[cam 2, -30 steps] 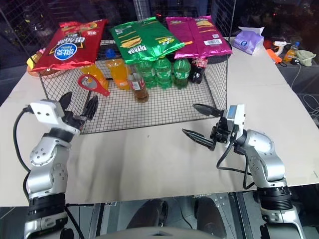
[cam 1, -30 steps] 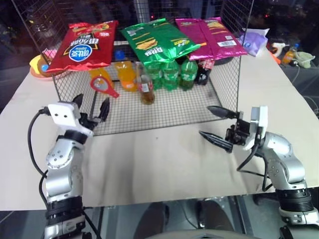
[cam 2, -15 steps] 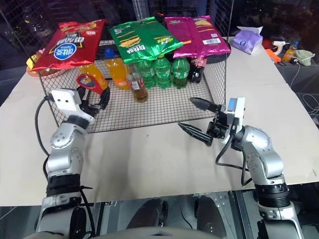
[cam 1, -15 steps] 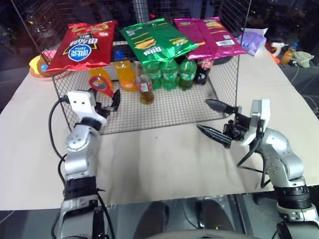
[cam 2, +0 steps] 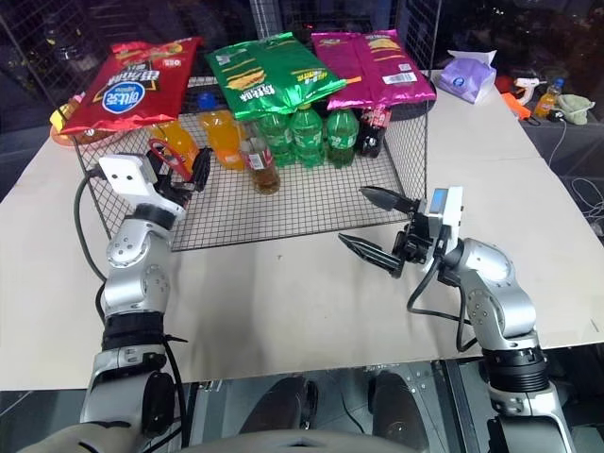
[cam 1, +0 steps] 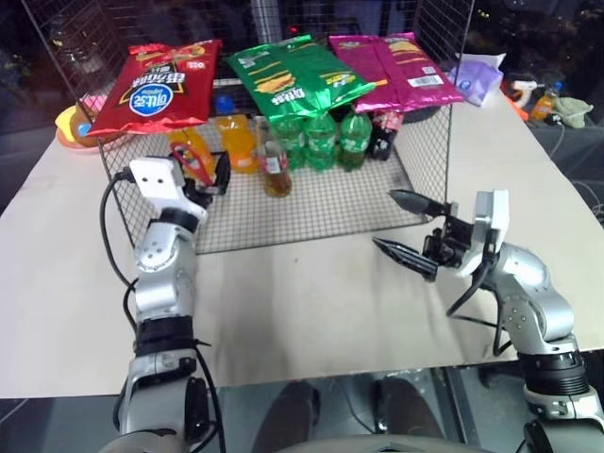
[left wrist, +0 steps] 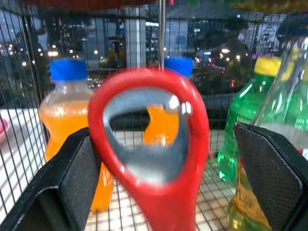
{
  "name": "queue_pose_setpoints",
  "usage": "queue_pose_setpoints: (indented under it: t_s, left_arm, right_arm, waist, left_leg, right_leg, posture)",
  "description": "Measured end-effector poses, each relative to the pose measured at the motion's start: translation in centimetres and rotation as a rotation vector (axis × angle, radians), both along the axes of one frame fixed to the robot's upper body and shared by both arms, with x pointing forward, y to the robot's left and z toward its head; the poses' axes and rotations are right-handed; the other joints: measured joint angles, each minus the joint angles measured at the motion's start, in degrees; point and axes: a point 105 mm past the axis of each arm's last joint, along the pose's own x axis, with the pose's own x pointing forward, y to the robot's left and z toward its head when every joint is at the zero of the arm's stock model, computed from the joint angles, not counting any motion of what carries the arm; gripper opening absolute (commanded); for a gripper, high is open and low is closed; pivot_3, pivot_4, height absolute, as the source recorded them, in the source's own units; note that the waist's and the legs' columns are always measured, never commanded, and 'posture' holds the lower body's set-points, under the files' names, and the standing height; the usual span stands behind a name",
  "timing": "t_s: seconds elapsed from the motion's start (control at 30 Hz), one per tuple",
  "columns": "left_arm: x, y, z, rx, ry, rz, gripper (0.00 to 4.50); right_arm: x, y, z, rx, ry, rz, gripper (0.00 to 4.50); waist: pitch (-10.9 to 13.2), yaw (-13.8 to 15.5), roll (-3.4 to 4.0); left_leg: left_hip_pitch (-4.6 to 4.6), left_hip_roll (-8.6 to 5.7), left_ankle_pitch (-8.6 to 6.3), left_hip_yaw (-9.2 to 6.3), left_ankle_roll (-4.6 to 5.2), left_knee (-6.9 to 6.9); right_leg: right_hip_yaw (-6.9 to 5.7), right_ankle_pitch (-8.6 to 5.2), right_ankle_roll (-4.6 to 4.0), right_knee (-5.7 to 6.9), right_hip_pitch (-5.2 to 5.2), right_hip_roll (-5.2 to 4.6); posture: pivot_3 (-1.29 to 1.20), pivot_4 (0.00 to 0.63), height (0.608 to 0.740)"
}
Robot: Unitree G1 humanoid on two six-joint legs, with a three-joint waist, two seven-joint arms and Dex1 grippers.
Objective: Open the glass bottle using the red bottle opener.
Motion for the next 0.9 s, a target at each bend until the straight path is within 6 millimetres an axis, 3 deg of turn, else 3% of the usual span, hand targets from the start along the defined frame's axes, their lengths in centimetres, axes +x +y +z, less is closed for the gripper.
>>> queue_pose_setpoints:
  t_s: [0.13, 0.27, 0.3, 0.4, 0.9]
  left_arm:
    - [0.0, 0.1, 0.1, -0.002, -0.005, 0.006, 4.29]
    - [0.0, 0.1, 0.2, -0.002, -0.010, 0.010, 2.83]
    - [-0.1, 0.2, 0.2, -0.002, -0.011, 0.011, 2.18]
    - [-0.1, 0.2, 0.1, -0.002, -0.012, 0.016, 1.31]
    - [-0.6, 0.8, -0.2, 0.062, -0.019, 0.075, 1.31]
  right_arm:
    - [0.2, -0.1, -0.2, -0.002, 0.002, -0.009, 4.43]
    - [0.5, -0.3, -0.6, -0.007, 0.013, -0.019, 4.50]
    - [0.4, -0.3, -0.6, -0.009, 0.011, -0.019, 4.50]
    - [0.4, -0.3, -0.6, -0.012, 0.010, -0.017, 4.50]
    - [0.7, -0.3, -1.1, -0.007, 0.029, -0.019, 4.50]
  waist:
    - [0.0, 0.0, 0.00]
    - [0.0, 0.0, 0.00]
    - [0.0, 0.0, 0.00]
    - [0.0, 0.0, 0.00]
    - [0.0, 0.0, 0.00]
  left_leg:
    - [0.00, 0.00, 0.00, -0.01, 0.00, 0.03]
    - [0.00, 0.00, 0.00, 0.00, 0.00, 0.06]
    - [0.00, 0.00, 0.00, -0.01, 0.00, 0.06]
    - [-0.01, 0.00, 0.00, -0.01, 0.00, 0.08]
    - [-0.03, -0.01, 0.00, -0.02, 0.00, 0.16]
  right_leg:
    - [0.00, 0.00, 0.00, 0.03, 0.00, 0.01]
    - [0.00, 0.00, 0.00, 0.05, 0.00, 0.01]
    - [0.00, 0.00, 0.00, 0.05, 0.00, 0.01]
    - [0.00, 0.00, 0.00, 0.05, 0.00, 0.01]
    - [-0.01, 0.00, 0.00, 0.09, 0.00, 0.01]
  posture:
    - [0.00, 0.150, 0.740]
    - [0.00, 0.150, 0.740]
    - [0.00, 0.150, 0.740]
    - [0.00, 0.150, 0.740]
    - [0.00, 0.150, 0.740]
